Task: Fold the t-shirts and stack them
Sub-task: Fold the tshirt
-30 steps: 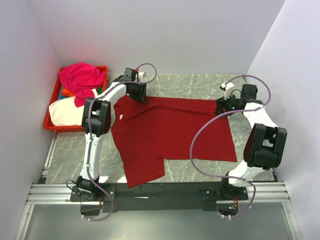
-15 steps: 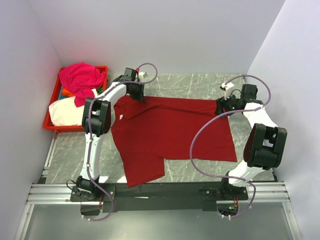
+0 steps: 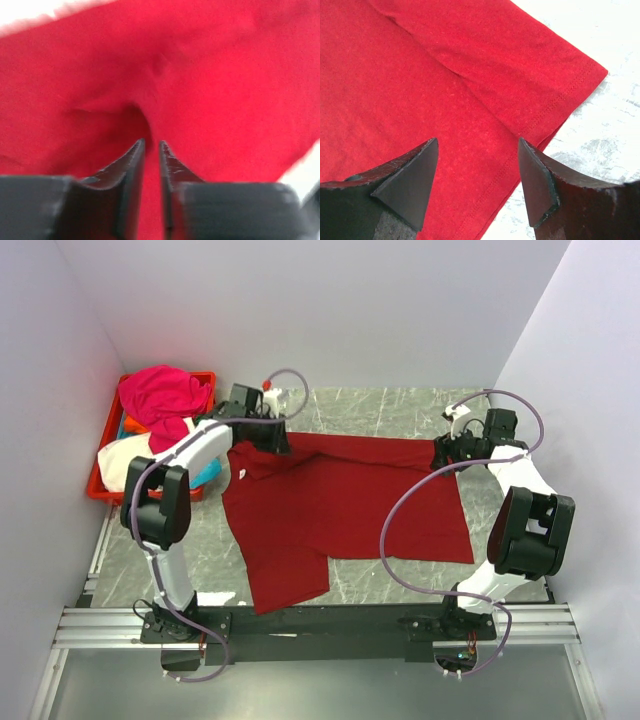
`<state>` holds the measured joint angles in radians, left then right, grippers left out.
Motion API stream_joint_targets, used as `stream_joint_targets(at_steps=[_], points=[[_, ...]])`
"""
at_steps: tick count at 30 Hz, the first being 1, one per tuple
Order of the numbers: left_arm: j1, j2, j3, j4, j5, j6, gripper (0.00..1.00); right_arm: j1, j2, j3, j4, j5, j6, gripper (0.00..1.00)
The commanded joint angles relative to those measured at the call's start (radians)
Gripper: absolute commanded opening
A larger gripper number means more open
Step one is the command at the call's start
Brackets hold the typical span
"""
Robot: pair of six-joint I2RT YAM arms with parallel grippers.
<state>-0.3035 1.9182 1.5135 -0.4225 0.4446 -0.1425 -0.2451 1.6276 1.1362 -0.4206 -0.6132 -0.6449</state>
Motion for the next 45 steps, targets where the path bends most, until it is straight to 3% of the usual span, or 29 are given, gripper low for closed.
stream_joint_targets(at_steps=[1,2,8,13,16,18,26,34,45], points=[[-0.037,-0.018,-0.094,-0.066,0.112,0.017,0.34,-0.011,-0.014,0.000,0.006,-0.020,0.001,0.71],[-0.045,-0.027,-0.123,-0.079,0.106,0.024,0.47,-0.013,-0.014,0.003,0.003,-0.019,0.001,0.71],[-0.057,-0.263,-0.229,0.023,-0.126,-0.017,0.55,-0.011,0.009,0.031,-0.023,-0.010,0.002,0.71],[-0.007,-0.404,-0.341,0.180,-0.306,-0.101,0.70,-0.011,0.075,0.100,-0.072,0.016,0.039,0.70],[0.095,-0.336,-0.325,0.183,-0.268,-0.198,0.67,-0.011,0.136,0.169,-0.099,0.013,0.079,0.65],[0.145,-0.288,-0.290,0.162,-0.204,-0.221,0.58,-0.011,0.162,0.213,-0.130,0.000,0.102,0.63],[0.153,-0.114,-0.170,0.093,-0.121,-0.155,0.55,-0.002,0.241,0.304,-0.207,-0.034,0.116,0.54],[0.104,-0.001,-0.046,0.059,-0.017,-0.094,0.55,0.007,0.230,0.286,-0.214,-0.051,0.110,0.54],[-0.025,0.100,-0.004,0.100,-0.173,-0.262,0.44,0.007,0.212,0.252,-0.198,-0.062,0.113,0.54]])
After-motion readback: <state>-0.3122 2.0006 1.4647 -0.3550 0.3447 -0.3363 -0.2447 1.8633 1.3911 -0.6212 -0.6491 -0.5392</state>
